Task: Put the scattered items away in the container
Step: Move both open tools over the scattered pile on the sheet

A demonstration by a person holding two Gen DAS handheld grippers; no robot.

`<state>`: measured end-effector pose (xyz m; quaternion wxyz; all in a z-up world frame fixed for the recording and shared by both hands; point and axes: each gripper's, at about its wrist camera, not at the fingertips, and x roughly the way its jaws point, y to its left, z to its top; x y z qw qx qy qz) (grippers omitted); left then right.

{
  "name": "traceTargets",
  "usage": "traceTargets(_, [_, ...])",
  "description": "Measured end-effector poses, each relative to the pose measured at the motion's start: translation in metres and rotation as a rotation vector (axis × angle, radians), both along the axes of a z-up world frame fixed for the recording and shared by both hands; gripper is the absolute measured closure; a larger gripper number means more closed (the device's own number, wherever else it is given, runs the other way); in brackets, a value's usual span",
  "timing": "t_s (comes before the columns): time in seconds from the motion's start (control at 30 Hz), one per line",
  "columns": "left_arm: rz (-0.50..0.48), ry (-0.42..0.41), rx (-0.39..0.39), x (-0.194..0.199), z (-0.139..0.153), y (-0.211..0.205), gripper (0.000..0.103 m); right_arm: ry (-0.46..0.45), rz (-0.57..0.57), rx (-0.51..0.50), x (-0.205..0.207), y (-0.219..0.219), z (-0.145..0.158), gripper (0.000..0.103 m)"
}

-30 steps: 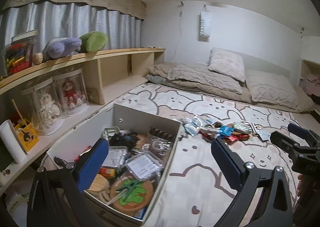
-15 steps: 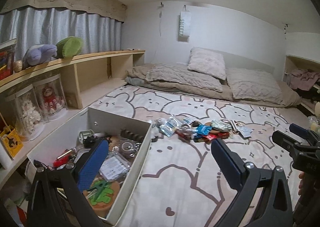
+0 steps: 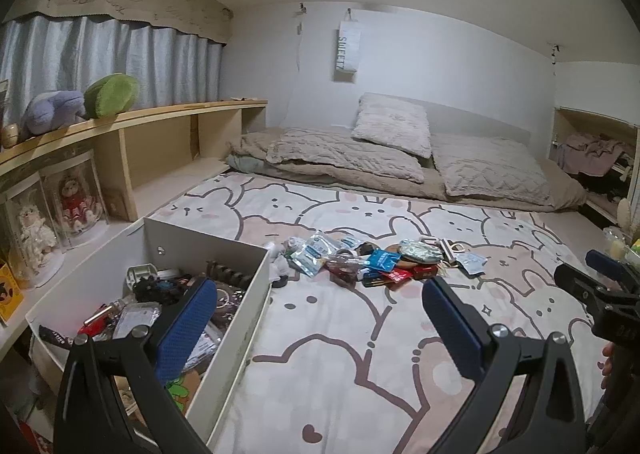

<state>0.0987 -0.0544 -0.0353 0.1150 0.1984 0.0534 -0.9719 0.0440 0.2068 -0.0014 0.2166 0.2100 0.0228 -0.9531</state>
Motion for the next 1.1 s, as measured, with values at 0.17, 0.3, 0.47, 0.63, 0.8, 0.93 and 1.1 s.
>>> traceTargets(0.17, [-0.025, 0.002, -0.007, -0.006, 0.000, 0.006, 0.000, 0.008, -0.029, -0.001, -0.002, 0.008, -0.001, 0.000])
traceTargets(0.3, [-0.040, 0.007, -0.008, -0.010, 0.000, 0.009, 0.000, 0.012, -0.029, -0.009, -0.003, 0.012, -0.001, 0.000])
traceTargets(0.47, [-0.059, 0.008, -0.004, -0.015, -0.001, 0.010, 0.000, 0.019, -0.037, -0.004, -0.003, 0.013, -0.001, 0.000])
traceTargets(0.63, [-0.072, 0.006, -0.001, -0.021, -0.003, 0.012, 0.000, 0.022, -0.047, -0.008, -0.005, 0.017, -0.002, 0.000])
traceTargets(0.8, [-0.089, -0.009, 0.004, -0.031, -0.011, 0.014, 0.000, 0.007, -0.057, -0.007, -0.013, 0.020, -0.009, 0.000])
traceTargets(0.93, [-0.096, -0.027, 0.012, -0.039, -0.019, 0.015, 0.000, -0.012, -0.066, -0.006, -0.020, 0.022, -0.017, 0.000])
traceTargets(1.1, [-0.097, -0.043, 0.029, -0.050, -0.029, 0.013, 0.000, -0.038, -0.060, 0.003, -0.031, 0.021, -0.030, 0.000])
